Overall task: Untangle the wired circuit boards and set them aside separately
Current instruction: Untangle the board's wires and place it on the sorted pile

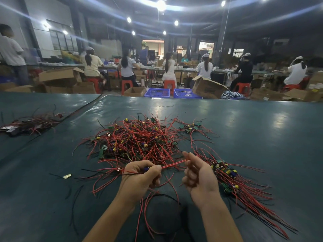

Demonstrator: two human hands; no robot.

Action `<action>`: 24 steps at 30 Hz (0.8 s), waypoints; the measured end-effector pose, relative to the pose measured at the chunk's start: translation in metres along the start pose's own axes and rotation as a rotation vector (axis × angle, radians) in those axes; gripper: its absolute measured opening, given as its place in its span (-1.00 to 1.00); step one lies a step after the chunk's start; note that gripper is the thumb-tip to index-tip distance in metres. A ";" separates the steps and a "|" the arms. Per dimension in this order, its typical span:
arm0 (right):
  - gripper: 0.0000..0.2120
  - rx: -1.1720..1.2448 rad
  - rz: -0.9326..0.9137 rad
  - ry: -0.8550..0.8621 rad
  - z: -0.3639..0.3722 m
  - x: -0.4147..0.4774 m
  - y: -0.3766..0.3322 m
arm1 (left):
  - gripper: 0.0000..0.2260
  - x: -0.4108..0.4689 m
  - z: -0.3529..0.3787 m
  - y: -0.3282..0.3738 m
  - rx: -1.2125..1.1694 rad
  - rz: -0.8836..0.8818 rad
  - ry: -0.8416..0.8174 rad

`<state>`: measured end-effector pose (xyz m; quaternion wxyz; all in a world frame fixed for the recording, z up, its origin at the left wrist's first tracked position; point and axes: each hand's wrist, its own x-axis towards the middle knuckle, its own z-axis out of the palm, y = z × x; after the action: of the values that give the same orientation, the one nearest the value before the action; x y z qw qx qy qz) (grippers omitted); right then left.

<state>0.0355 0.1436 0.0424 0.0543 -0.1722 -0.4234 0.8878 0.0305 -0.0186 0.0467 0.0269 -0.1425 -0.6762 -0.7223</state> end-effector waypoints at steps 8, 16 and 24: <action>-0.78 0.042 -0.108 0.017 0.006 -0.003 0.005 | -0.74 0.006 -0.010 0.001 -0.356 -0.220 0.085; -0.82 -0.023 -0.213 -0.133 0.012 -0.011 0.008 | -0.75 0.009 -0.008 -0.001 -0.658 -0.308 0.170; -0.43 -0.057 -0.159 -0.496 0.013 -0.016 0.011 | -0.65 0.015 -0.021 -0.004 -0.771 -0.281 0.200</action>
<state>0.0460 0.1234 0.0458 0.0136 0.0832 -0.4610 0.8834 0.0119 -0.0368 0.0453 -0.0617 0.0224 -0.3636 -0.9293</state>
